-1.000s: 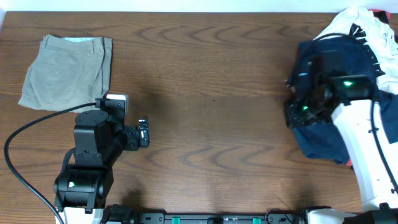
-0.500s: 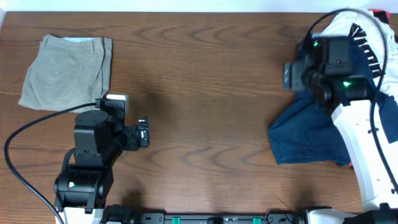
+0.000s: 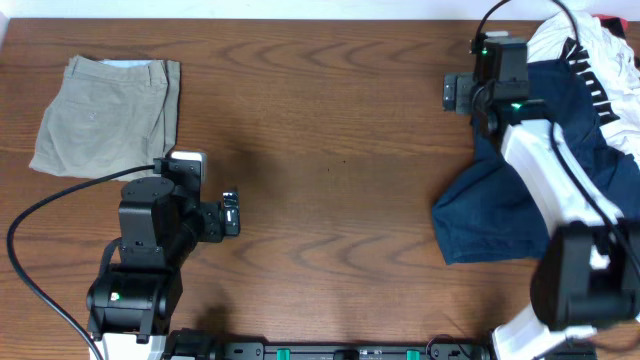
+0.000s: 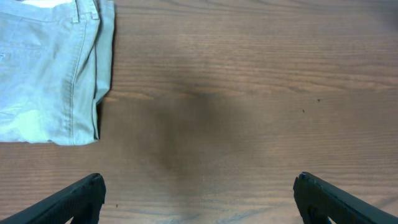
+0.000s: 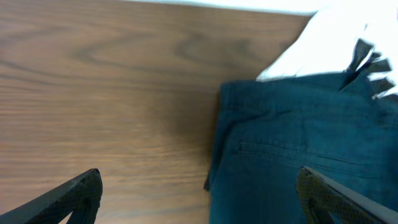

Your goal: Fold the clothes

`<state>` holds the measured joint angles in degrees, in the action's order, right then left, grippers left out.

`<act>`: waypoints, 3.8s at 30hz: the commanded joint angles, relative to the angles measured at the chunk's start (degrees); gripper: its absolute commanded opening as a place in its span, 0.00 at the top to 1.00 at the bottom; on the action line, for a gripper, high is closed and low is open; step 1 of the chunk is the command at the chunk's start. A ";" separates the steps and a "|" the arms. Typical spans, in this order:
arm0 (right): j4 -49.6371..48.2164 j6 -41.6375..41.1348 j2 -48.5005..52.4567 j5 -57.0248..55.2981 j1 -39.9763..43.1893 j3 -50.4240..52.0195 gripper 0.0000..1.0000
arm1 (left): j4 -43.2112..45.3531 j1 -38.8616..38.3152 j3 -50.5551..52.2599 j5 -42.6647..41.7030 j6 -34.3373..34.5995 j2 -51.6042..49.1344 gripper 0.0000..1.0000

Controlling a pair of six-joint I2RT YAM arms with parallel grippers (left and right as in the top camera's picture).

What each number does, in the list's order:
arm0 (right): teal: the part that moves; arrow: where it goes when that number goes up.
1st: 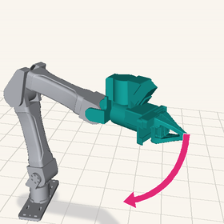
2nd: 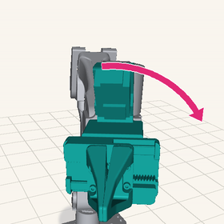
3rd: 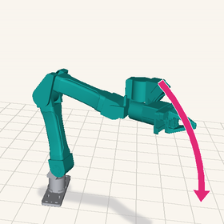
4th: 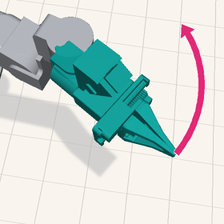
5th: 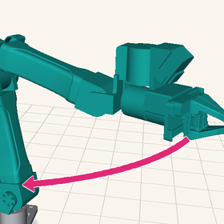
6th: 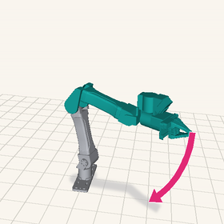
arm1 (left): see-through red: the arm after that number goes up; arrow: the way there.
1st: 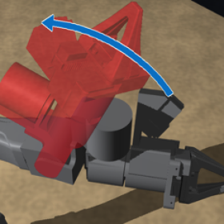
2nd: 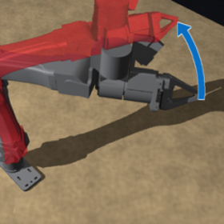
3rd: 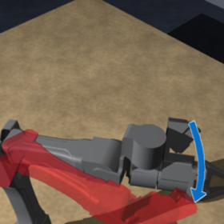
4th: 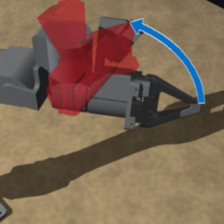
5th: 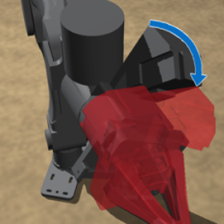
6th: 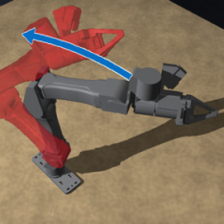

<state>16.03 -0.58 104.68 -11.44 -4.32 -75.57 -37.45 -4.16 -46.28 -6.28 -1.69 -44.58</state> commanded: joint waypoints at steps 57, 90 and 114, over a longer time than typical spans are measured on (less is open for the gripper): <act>23.74 10.45 -22.38 29.46 -19.43 -0.59 0.99 | -0.04 0.24 -1.05 -0.79 0.09 -0.02 0.02; 14.71 15.98 -4.57 16.57 -12.24 -0.59 0.04 | -0.07 0.24 -1.05 -0.81 0.11 -0.02 0.02; 13.25 -0.13 18.71 -6.03 3.78 -0.68 0.99 | -0.50 0.24 -1.05 -0.79 0.11 -0.02 0.02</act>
<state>26.28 4.91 119.15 4.10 -10.46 -78.41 -37.54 -4.16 -46.28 -6.72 -1.69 -44.58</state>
